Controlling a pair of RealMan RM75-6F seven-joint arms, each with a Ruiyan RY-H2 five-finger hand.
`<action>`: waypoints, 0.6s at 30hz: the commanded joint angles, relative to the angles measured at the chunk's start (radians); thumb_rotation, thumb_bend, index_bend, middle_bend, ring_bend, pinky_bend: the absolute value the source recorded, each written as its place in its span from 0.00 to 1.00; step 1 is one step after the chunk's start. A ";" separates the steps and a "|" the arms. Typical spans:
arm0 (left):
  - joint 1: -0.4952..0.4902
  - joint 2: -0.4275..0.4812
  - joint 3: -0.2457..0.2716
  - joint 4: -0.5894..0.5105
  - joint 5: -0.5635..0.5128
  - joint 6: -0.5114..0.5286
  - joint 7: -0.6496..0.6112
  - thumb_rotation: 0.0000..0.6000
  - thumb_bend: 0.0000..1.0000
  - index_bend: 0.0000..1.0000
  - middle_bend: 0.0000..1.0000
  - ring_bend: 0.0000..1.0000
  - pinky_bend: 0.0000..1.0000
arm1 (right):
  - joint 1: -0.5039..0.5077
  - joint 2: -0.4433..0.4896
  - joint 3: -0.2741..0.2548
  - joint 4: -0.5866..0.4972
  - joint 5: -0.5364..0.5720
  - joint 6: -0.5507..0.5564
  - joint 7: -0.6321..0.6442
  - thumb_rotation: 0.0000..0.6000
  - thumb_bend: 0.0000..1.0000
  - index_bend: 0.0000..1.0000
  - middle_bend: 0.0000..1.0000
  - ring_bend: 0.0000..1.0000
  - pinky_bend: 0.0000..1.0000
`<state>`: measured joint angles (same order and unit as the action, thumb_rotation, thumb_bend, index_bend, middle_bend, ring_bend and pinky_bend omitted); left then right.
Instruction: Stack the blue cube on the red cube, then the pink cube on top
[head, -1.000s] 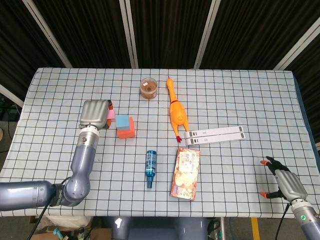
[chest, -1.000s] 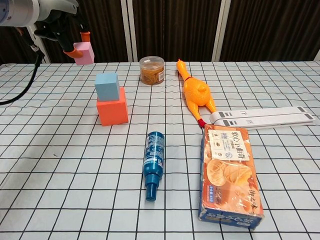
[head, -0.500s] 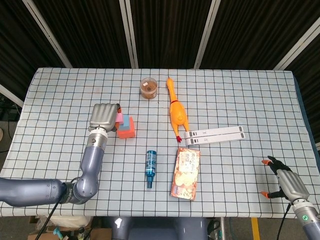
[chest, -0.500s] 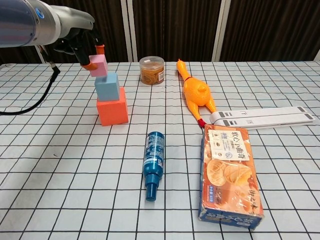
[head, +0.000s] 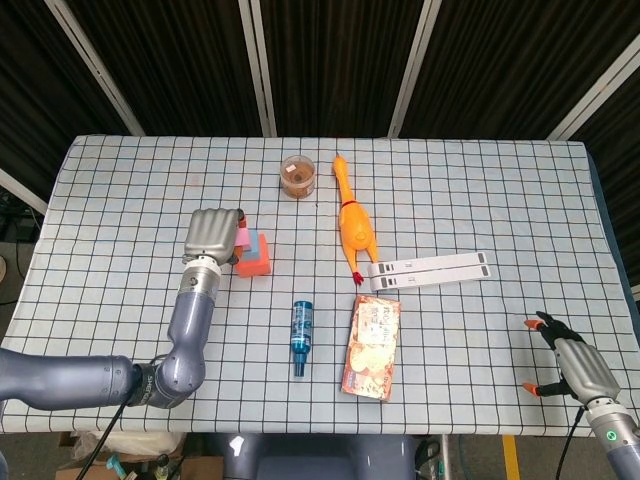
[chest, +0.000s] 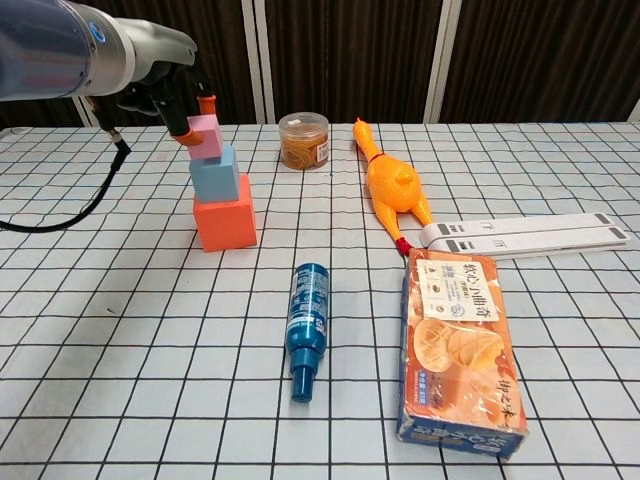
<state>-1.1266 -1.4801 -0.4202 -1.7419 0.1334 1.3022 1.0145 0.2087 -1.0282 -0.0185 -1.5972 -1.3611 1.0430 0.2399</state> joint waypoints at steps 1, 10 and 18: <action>-0.003 0.004 0.005 -0.001 -0.002 0.005 0.005 1.00 0.44 0.42 0.99 0.85 0.84 | 0.001 -0.001 -0.001 0.000 -0.001 -0.002 -0.001 1.00 0.04 0.17 0.04 0.07 0.13; -0.002 0.006 0.028 0.015 0.013 -0.011 -0.002 1.00 0.44 0.42 0.99 0.85 0.84 | 0.000 0.001 0.000 -0.005 0.002 0.000 -0.006 1.00 0.04 0.17 0.04 0.07 0.13; -0.008 0.002 0.033 0.031 0.001 -0.033 -0.012 1.00 0.44 0.42 0.99 0.85 0.84 | 0.001 -0.001 0.000 -0.003 0.006 -0.005 -0.008 1.00 0.04 0.17 0.04 0.07 0.13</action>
<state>-1.1343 -1.4781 -0.3874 -1.7114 0.1343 1.2695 1.0029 0.2102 -1.0293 -0.0184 -1.5999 -1.3554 1.0378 0.2322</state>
